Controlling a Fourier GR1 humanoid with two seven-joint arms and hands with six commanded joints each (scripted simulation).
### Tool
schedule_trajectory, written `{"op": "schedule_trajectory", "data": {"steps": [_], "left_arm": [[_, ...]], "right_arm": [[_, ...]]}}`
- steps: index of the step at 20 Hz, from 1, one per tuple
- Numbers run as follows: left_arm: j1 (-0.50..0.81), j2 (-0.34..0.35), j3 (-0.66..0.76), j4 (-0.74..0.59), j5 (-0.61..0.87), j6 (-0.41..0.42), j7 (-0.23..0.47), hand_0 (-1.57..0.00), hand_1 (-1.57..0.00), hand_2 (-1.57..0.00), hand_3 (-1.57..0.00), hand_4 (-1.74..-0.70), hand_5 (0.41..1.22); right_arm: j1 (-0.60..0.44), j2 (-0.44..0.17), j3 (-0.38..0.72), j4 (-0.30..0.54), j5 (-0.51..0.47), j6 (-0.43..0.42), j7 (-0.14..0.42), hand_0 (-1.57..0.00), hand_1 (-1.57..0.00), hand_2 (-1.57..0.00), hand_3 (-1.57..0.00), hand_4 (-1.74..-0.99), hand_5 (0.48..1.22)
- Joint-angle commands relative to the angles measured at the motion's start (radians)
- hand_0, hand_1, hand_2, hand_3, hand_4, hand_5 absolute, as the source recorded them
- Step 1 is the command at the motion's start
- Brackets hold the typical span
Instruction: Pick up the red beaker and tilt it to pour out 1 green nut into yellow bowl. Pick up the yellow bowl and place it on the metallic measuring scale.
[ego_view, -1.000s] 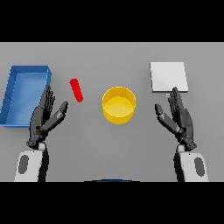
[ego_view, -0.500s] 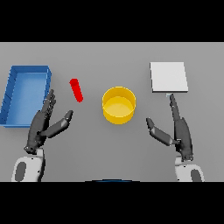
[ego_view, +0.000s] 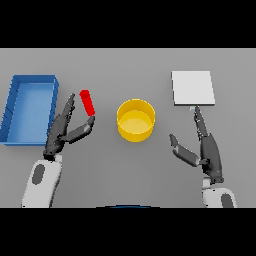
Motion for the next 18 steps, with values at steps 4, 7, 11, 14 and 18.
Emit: {"op": "schedule_trajectory", "data": {"steps": [4, 7, 11, 14, 18], "left_arm": [[-0.105, -0.003, 0.031, 0.133, 0.005, 0.006, -0.038, 0.00, 0.00, 0.00, 0.00, -1.26, 0.668], [-0.153, 0.003, 0.050, 0.206, 0.008, 0.005, -0.076, 0.00, 0.00, 0.00, 0.00, -1.28, 0.680], [-0.231, 0.002, 0.065, 0.287, 0.004, 0.009, -0.071, 0.00, 0.00, 0.00, 0.00, -1.30, 0.689], [-0.267, -0.010, 0.064, 0.339, -0.010, 0.024, -0.091, 0.00, 0.00, 0.00, 0.00, -1.29, 0.686], [-0.324, -0.009, 0.086, 0.414, -0.006, 0.028, -0.094, 0.00, 0.00, 0.00, 0.00, -1.29, 0.683]], "right_arm": [[-0.013, 0.002, -0.002, 0.022, 0.008, -0.007, 0.007, 0.00, 0.00, 0.00, 0.00, -1.278, 0.634], [0.005, -0.007, 0.001, 0.009, 0.012, -0.001, -0.004, 0.00, 0.00, 0.00, 0.00, -1.267, 0.635], [-0.005, -0.010, -0.011, 0.001, -0.005, 0.002, 0.011, 0.00, 0.00, 0.00, 0.00, -1.270, 0.642], [-0.004, -0.014, -0.015, 0.020, -0.003, 0.001, -0.003, 0.00, 0.00, 0.00, 0.00, -1.267, 0.644], [0.000, -0.011, -0.022, 0.028, -0.013, 0.000, -0.006, 0.00, 0.00, 0.00, 0.00, -1.265, 0.638]]}}
